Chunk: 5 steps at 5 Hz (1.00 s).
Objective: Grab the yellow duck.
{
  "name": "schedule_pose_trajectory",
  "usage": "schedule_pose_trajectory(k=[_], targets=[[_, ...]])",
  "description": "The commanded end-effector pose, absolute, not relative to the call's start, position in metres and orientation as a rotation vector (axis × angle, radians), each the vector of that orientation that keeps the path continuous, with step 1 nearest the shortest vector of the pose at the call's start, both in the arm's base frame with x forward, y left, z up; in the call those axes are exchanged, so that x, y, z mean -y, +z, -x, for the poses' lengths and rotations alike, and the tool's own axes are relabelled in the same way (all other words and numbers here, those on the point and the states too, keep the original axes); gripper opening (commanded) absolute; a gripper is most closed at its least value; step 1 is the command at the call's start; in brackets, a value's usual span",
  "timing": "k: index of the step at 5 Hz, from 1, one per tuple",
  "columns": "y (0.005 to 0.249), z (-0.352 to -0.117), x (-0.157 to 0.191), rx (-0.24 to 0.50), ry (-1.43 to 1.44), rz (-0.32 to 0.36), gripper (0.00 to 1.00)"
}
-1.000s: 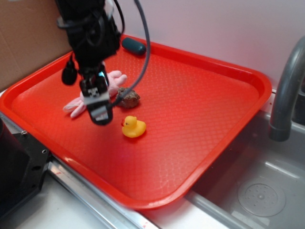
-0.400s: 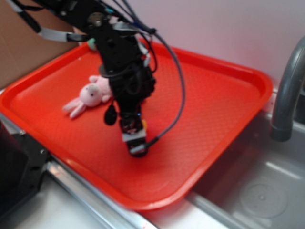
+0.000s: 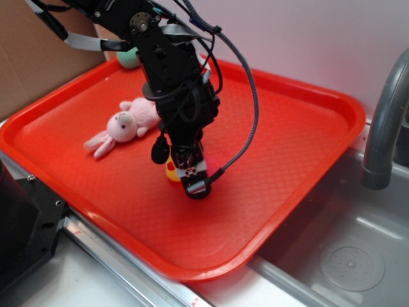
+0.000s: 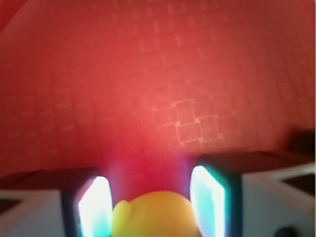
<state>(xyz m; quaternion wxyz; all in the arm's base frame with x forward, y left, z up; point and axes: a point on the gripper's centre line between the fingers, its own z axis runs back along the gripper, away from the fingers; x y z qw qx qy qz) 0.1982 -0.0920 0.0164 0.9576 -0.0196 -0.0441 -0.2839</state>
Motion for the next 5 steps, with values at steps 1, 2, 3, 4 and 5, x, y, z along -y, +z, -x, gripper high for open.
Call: schedule_pose_trajectory(k=[1, 2, 3, 4, 5], targets=[[0.09, -0.179, 0.07, 0.046, -0.397, 0.015, 0.0], [0.13, -0.176, 0.057, 0.027, -0.241, 0.003, 0.0], [0.177, -0.166, 0.036, 0.062, -0.017, -0.041, 0.0], [0.224, -0.152, 0.012, 0.173, 0.164, 0.01, 0.0], [0.243, -0.154, 0.001, 0.191, 0.223, 0.0, 0.0]])
